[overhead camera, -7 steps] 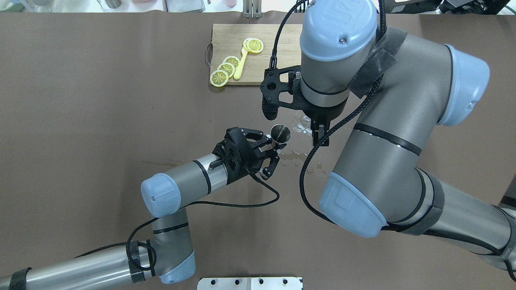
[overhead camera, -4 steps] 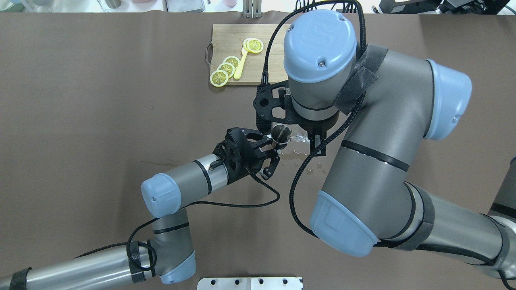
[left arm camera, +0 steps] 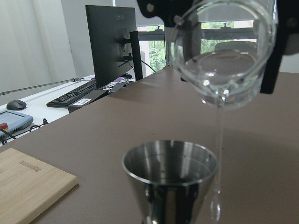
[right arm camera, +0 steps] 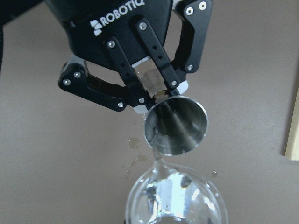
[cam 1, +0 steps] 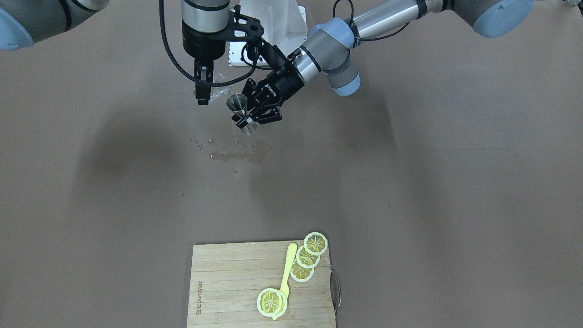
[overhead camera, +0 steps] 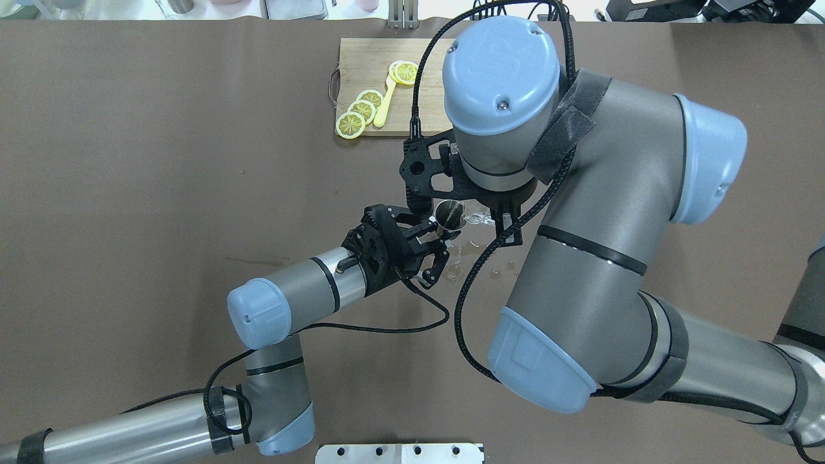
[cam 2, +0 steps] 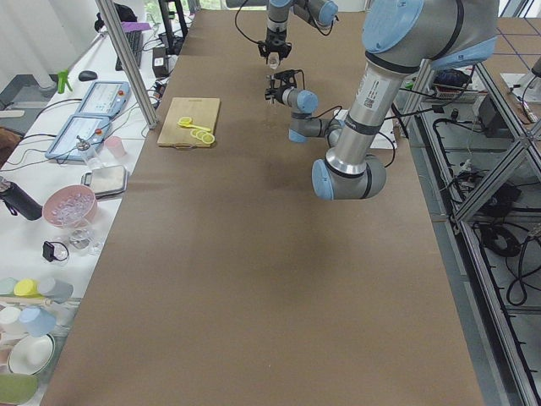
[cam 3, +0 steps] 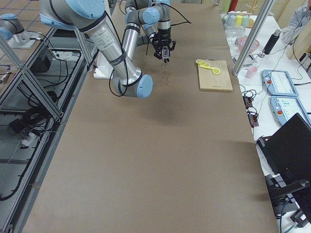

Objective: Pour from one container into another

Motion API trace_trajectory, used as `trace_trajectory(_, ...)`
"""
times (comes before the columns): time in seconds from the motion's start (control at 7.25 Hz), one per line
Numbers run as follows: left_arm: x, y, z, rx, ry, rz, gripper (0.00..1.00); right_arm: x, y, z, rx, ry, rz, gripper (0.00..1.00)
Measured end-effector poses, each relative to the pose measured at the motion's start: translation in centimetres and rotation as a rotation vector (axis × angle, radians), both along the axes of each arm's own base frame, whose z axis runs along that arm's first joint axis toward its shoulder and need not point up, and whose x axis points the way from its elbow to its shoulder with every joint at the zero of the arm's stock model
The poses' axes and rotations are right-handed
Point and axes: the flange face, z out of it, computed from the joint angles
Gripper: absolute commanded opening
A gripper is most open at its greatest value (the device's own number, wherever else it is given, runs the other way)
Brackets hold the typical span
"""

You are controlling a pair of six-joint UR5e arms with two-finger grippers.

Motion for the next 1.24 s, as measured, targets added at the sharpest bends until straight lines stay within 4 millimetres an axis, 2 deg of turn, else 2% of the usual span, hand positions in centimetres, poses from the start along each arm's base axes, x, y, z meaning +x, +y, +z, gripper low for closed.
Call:
trace_trajectory(0.41,0.36,0.55,-0.46,0.014,-0.002,0.005,0.0,-0.77,-0.99,0.13,-0.01,0.017,0.016,0.0)
trace_trajectory(1.24,0.44,0.68,-0.52,0.016,-0.002,0.006,0.0,-1.02,-1.39,-0.4,0.006,0.025,0.031,0.0)
